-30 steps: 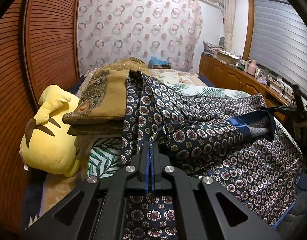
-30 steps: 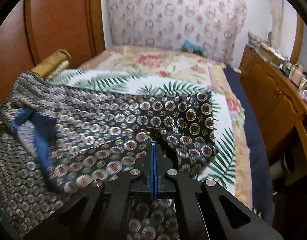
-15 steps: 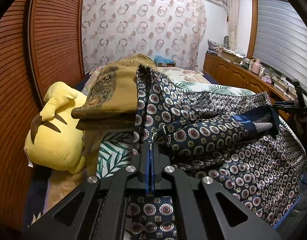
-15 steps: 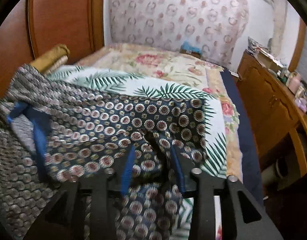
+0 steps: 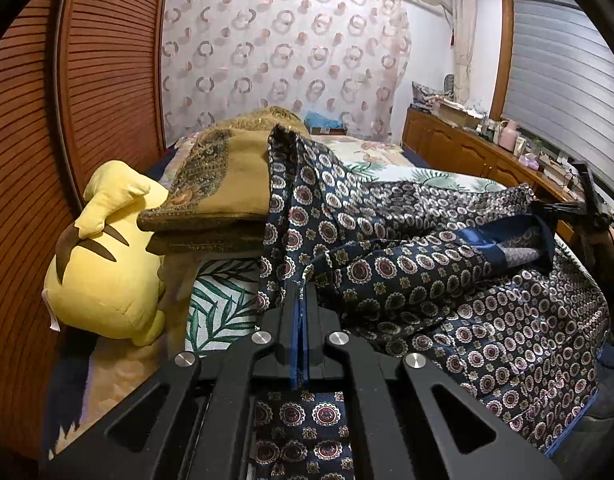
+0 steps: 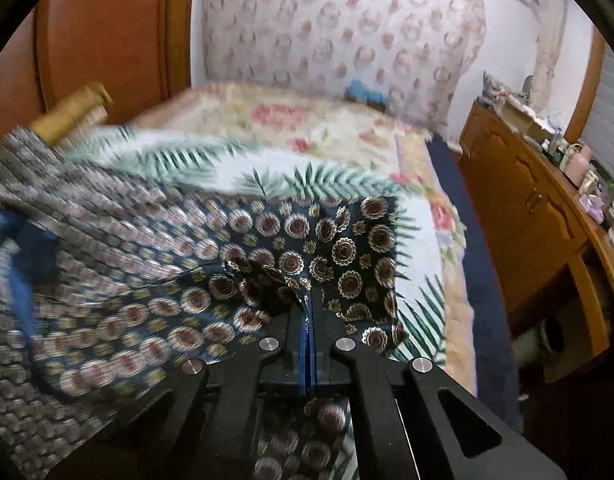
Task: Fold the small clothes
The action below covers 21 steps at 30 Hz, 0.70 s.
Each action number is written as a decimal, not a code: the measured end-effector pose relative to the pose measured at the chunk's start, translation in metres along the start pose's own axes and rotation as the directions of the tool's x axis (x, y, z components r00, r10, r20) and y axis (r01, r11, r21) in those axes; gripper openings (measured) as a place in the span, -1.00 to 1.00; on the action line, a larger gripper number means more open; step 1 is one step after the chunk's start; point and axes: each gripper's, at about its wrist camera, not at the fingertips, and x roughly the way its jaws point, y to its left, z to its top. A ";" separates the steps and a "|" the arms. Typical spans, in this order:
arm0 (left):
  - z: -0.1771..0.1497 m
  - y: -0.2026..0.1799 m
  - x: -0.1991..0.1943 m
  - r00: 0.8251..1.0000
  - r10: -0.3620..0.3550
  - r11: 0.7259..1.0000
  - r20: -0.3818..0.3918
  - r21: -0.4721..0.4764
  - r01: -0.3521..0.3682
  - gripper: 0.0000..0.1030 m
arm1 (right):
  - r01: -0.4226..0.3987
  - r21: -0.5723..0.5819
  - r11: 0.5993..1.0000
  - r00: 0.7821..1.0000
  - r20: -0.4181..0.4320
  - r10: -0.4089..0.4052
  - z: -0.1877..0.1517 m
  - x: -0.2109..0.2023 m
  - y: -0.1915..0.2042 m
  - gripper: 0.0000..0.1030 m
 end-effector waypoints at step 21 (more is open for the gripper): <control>-0.015 0.012 -0.026 0.999 0.046 0.999 0.006 -0.014 -0.046 -0.97 | -0.033 0.092 0.995 0.998 0.051 0.028 -0.110 -0.154 0.008 -0.52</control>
